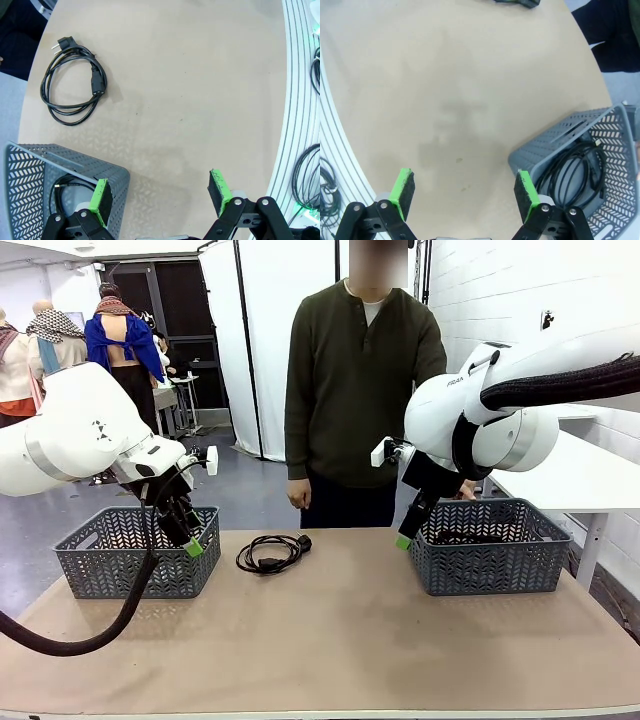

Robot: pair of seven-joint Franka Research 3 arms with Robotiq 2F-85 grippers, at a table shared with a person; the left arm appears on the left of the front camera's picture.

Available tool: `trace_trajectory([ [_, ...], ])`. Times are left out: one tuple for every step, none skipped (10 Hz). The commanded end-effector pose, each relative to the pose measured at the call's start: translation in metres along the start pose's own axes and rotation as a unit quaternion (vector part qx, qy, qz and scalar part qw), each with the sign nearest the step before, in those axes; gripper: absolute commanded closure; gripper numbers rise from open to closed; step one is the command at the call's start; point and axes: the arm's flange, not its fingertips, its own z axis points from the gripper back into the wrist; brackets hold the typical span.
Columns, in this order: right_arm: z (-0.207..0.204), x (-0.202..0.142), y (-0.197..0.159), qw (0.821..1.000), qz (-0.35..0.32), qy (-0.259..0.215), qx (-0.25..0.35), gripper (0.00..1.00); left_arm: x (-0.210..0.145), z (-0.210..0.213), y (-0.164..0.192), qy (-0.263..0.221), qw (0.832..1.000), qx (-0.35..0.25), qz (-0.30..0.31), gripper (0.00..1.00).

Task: Organize the cables according to human instructions.
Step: Pick up a bundle of cables and place it in the basket indicated by the human.

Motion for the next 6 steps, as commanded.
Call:
trace_trajectory([
  [0.0003,0.0003,-0.0004,1.0,-0.005,0.0,-0.004,0.0,0.0003,0.0012,-0.0001,0.0,1.0,0.001,0.001,0.0],
  [0.0003,0.0003,-0.0004,1.0,-0.005,0.0,-0.004,0.0,0.0003,0.0012,-0.0001,0.0,1.0,0.001,0.001,0.0],
  [0.0003,0.0003,-0.0004,1.0,-0.005,0.0,-0.004,0.0,0.0003,0.0012,-0.0001,0.0,1.0,0.001,0.001,0.0],
  [0.0003,0.0003,-0.0004,1.0,-0.005,0.0,-0.004,0.0,0.0003,0.0012,-0.0001,0.0,1.0,0.001,0.001,0.0],
  [0.0003,0.0003,-0.0004,1.0,-0.005,0.0,-0.004,0.0,0.0003,0.0012,-0.0001,0.0,1.0,0.001,0.001,0.0],
  [0.0,0.0,0.0,1.0,0.0,0.0,0.0,0.0,0.0003,0.0012,-0.0001,0.0,1.0,0.001,0.001,0.0],
])
